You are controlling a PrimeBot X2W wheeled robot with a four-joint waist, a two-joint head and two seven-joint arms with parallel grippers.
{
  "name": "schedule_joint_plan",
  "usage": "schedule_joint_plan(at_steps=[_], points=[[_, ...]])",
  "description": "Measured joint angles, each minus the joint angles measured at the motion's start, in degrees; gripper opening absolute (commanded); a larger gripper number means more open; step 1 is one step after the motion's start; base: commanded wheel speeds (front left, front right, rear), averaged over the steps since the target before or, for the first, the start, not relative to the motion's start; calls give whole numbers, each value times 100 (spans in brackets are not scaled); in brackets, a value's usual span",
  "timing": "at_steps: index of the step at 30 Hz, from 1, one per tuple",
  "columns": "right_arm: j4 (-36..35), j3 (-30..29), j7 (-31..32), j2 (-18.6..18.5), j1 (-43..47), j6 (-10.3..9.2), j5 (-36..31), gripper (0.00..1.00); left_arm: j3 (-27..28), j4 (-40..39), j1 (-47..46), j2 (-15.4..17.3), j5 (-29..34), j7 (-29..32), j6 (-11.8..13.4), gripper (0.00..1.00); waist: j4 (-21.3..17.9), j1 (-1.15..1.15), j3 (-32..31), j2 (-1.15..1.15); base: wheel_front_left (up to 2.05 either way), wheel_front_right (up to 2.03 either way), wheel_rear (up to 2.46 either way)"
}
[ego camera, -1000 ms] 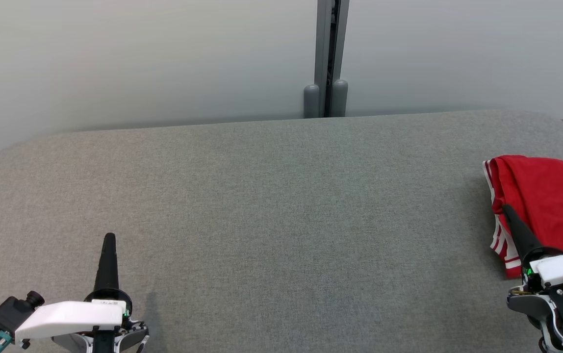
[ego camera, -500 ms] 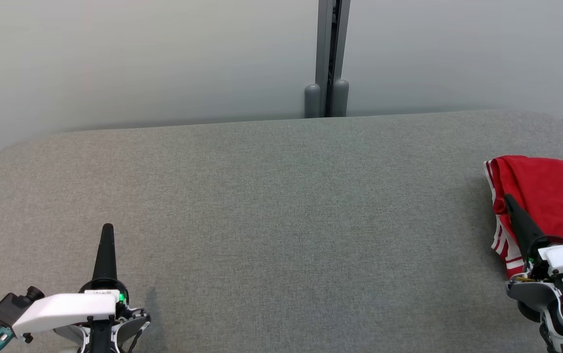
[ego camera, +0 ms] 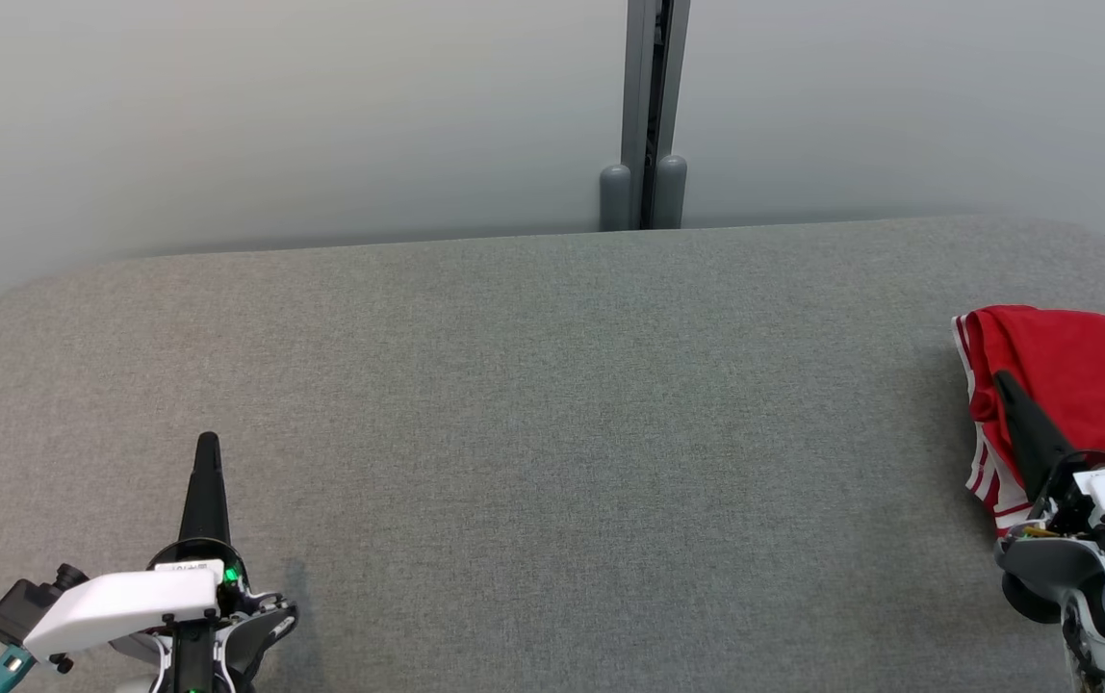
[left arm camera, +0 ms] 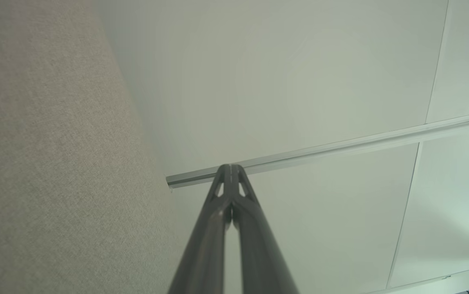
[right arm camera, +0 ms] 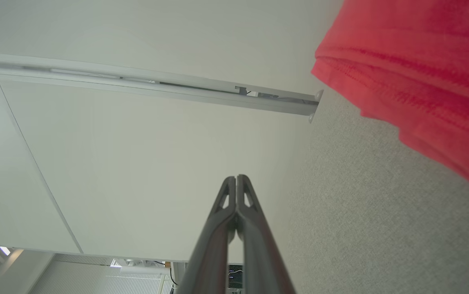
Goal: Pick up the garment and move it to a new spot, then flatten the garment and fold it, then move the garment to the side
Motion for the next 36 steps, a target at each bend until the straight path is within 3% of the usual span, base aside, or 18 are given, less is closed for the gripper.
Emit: schedule_joint_plan(at_steps=[19, 36], points=[[360, -93, 127, -10, -313, 0, 676, 0, 147, 152, -137, -166, -573, 42, -175, 0, 17, 0, 5, 0, 0, 0, 0], [363, -111, 152, -10, -328, 0, 687, 0, 153, 153, -153, -167, -580, 46, -177, 0, 18, 0, 5, 0, 0, 0, 0]])
